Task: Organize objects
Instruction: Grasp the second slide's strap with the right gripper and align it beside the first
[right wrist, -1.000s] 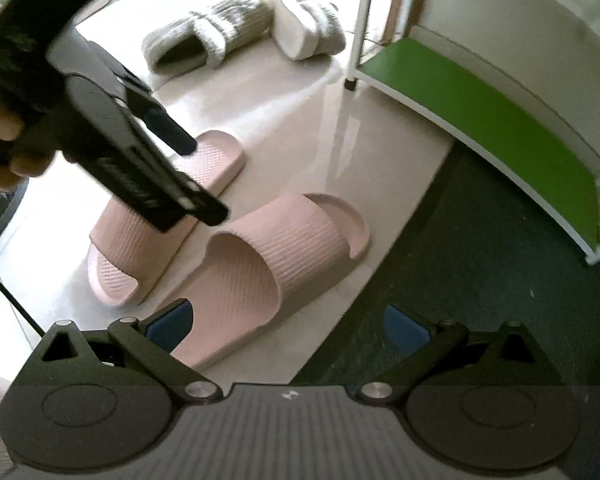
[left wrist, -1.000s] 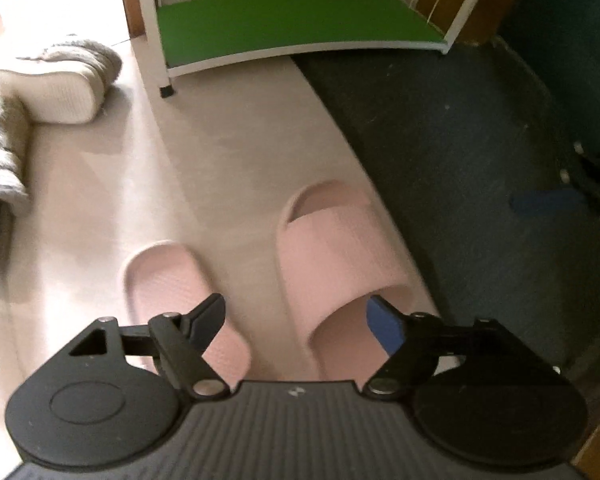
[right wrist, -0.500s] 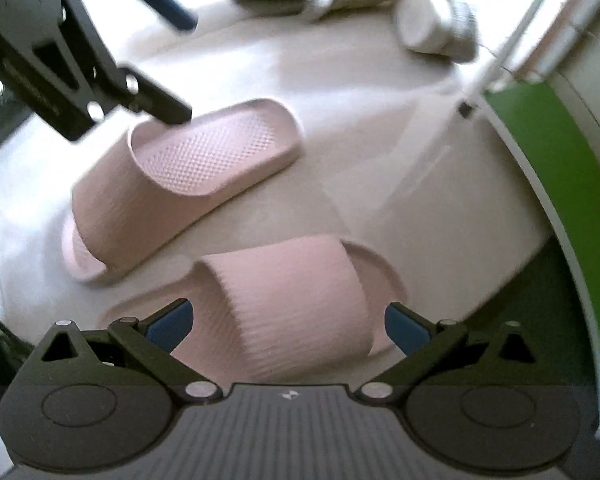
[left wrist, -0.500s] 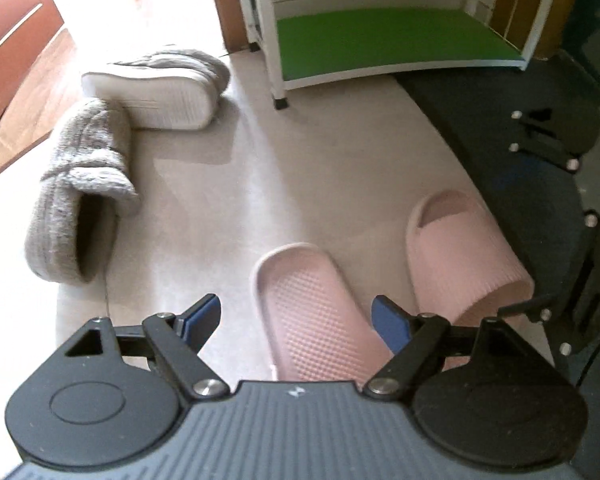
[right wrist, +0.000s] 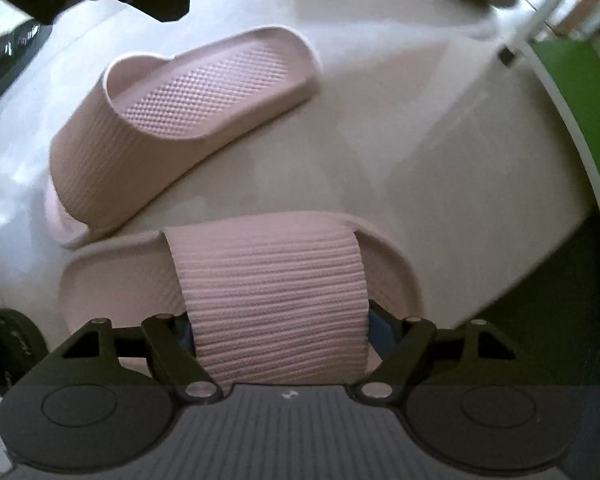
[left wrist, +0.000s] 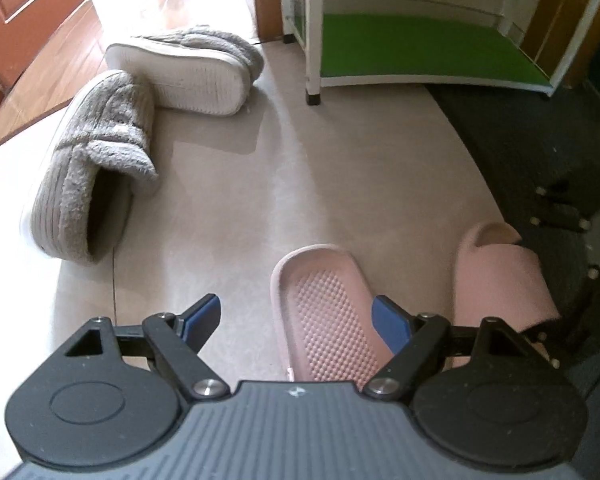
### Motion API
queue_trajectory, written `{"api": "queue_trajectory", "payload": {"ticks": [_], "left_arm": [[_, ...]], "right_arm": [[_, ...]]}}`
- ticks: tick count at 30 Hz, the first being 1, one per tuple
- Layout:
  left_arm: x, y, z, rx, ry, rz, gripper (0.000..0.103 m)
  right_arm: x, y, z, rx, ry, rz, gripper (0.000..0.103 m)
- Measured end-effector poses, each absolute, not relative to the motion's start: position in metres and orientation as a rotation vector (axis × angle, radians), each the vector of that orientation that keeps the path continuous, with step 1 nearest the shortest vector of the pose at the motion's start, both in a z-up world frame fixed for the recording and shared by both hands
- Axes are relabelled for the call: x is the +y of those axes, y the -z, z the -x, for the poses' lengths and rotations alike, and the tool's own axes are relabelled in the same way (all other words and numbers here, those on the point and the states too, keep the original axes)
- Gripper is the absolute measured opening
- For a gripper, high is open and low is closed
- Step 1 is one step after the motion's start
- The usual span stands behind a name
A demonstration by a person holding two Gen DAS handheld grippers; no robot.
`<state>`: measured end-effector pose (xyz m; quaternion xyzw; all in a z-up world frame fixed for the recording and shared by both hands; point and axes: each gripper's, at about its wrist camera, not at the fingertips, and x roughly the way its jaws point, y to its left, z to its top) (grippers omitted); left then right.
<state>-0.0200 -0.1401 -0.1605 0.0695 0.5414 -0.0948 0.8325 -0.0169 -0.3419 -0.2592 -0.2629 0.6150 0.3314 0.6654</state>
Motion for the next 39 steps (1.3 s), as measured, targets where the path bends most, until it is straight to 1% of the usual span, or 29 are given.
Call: {"api": "queue_trajectory", "payload": {"ticks": [7,12,16,21,25,27,29,30,31,32,35,39], "left_arm": [[-0.139,0.160,0.018,1.144,0.197,-0.148,0.083],[-0.141,0.159,0.015,1.139,0.210,-0.207,0.083],[-0.142,0.160,0.013,1.114,0.187,-0.319,0.083],[-0.130,0.159,0.007,1.116,0.157,-0.312,0.083],[-0.125,0.160,0.006,1.106,0.141,-0.333,0.083],[-0.121,0.162,0.005,1.111,0.134,-0.336,0.083],[-0.118,0.165,0.004,1.125,0.127,-0.325,0.083],[-0.116,0.166,0.003,1.133,0.121,-0.318,0.083],[-0.114,0.167,0.002,1.139,0.115,-0.313,0.083],[-0.112,0.167,0.001,1.144,0.107,-0.305,0.083],[-0.108,0.168,0.000,1.152,0.104,-0.281,0.083],[-0.108,0.170,0.001,1.154,0.099,-0.286,0.083]], "right_arm": [[-0.384,0.235,0.035,1.458,-0.567,0.360,0.081],[-0.415,0.229,0.046,1.538,-0.264,0.119,0.081],[-0.427,0.223,0.057,1.545,-0.038,-0.098,0.081],[-0.437,0.225,0.070,1.546,0.214,-0.434,0.081],[-0.435,0.231,0.075,1.518,0.372,-0.606,0.081],[-0.434,0.232,0.077,1.488,0.417,-0.676,0.083],[-0.430,0.234,0.076,1.462,0.360,-0.743,0.089],[-0.427,0.233,0.076,1.461,0.341,-0.736,0.092],[-0.424,0.232,0.074,1.462,0.333,-0.706,0.098],[-0.421,0.229,0.073,1.454,0.321,-0.666,0.102],[-0.416,0.220,0.075,1.416,0.247,-0.534,0.103],[-0.408,0.218,0.066,1.368,0.011,-0.292,0.103]]}}
